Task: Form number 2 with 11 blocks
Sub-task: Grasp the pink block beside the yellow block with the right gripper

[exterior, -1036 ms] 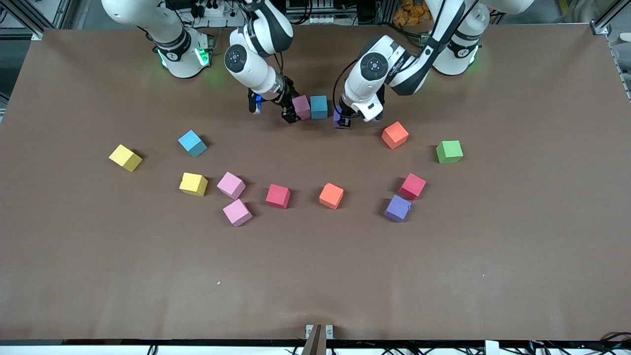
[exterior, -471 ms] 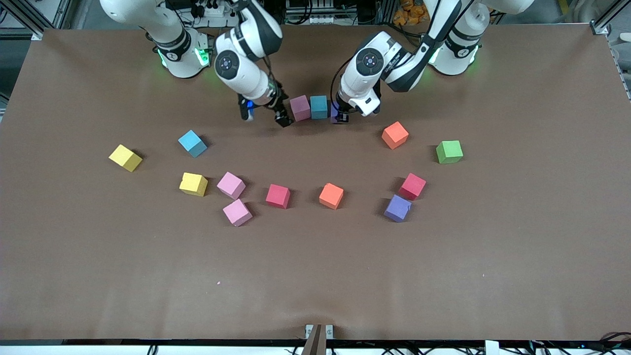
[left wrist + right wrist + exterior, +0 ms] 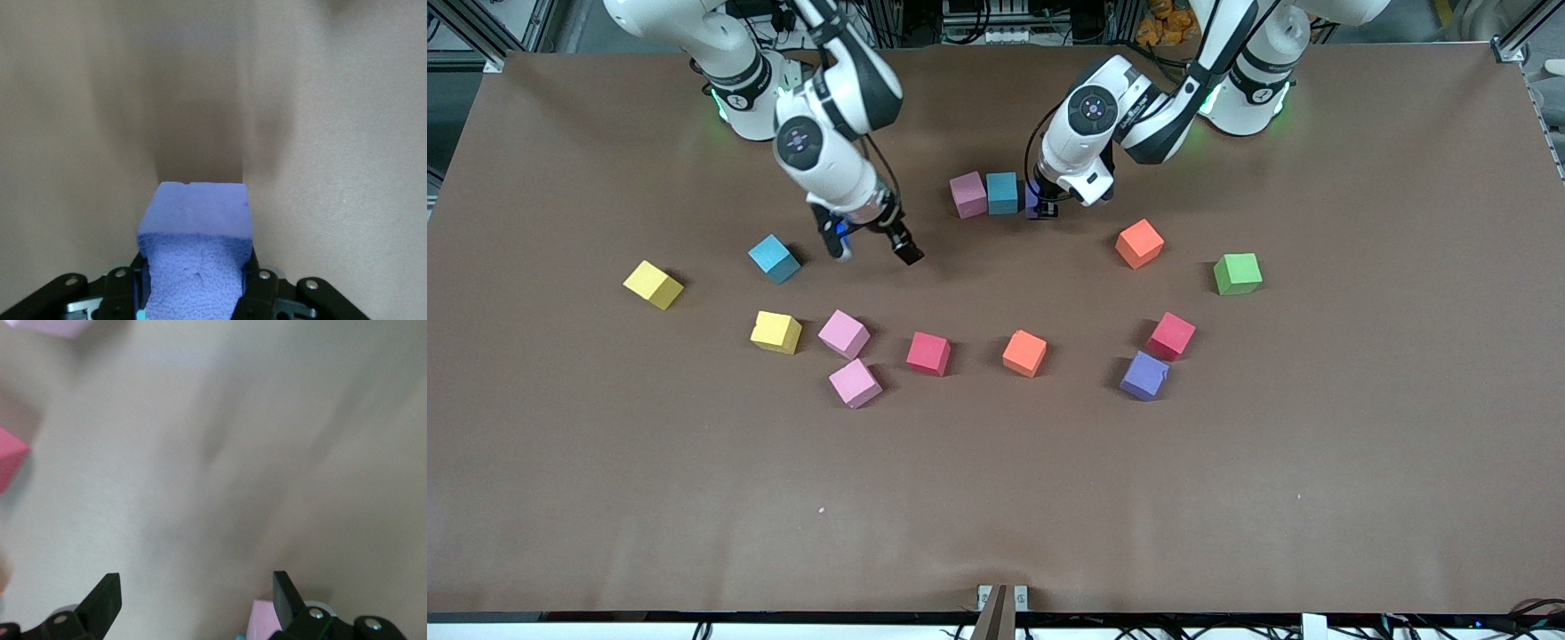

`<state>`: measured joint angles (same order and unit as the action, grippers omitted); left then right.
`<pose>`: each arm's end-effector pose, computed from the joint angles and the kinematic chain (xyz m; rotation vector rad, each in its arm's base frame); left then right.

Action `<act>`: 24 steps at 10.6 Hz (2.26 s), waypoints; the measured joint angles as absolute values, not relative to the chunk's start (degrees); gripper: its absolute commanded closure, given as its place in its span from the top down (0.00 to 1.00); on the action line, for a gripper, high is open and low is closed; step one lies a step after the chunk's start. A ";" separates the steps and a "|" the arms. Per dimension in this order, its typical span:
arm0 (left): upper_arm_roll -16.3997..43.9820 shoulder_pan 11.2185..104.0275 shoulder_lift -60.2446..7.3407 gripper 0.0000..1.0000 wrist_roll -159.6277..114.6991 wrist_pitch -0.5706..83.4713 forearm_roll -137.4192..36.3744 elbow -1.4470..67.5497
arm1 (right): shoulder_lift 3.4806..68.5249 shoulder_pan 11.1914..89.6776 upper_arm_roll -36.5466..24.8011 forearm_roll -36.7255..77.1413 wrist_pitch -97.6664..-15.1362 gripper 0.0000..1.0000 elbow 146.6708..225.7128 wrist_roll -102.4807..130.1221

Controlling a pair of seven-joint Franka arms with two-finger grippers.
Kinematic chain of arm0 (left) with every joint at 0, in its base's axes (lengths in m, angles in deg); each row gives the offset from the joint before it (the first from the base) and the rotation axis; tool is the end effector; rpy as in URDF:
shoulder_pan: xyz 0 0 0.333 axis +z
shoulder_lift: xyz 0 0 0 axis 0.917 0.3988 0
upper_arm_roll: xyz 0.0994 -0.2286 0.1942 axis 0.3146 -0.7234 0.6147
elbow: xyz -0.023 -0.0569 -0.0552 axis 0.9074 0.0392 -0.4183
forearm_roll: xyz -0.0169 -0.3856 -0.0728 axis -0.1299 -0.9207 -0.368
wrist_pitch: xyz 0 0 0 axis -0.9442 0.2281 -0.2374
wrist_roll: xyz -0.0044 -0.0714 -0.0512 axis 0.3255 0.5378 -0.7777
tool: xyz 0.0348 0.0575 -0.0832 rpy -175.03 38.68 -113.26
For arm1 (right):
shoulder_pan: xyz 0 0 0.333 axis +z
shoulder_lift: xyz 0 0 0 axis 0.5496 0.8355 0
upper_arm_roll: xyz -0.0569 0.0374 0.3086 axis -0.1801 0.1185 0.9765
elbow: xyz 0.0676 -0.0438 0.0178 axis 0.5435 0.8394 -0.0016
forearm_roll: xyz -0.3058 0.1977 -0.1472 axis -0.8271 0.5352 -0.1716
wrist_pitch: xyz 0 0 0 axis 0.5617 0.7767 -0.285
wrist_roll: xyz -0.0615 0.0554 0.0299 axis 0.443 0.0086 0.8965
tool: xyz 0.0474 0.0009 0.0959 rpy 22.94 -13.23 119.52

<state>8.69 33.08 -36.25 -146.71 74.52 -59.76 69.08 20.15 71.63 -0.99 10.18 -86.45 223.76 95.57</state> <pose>0.2804 -0.4246 0.2181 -2.1668 -2.1906 0.4090 0.4035 0.3053 0.2672 -2.5493 1.5038 0.3165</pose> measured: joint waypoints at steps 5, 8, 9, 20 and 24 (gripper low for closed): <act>8.03 33.08 -36.17 0.07 -147.33 75.51 -59.76 69.87 | 23.66 64.39 -1.06 -7.12 -79.80 1.00 215.81 84.26; 7.59 33.03 -35.40 0.07 -147.47 76.87 -59.74 70.14 | 27.20 61.89 -1.07 -14.82 -70.43 1.00 208.07 79.83; 7.44 33.02 -34.91 0.08 -147.47 77.40 -59.72 70.15 | 28.07 60.95 -1.08 -15.02 -70.30 1.00 207.21 76.91; 7.09 31.49 -33.72 0.10 -148.01 79.26 -59.71 70.00 | 37.47 56.04 -1.08 -15.65 -75.36 1.00 201.93 61.41; 7.08 31.45 -33.50 0.12 -148.02 79.29 -59.71 69.74 | 40.45 56.04 -0.84 -15.65 -77.43 1.00 201.79 61.13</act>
<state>7.08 31.45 -33.50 -148.02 79.29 -59.71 69.74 40.45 56.04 -0.84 -15.65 -77.43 201.79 61.13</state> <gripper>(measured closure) 0.471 0.000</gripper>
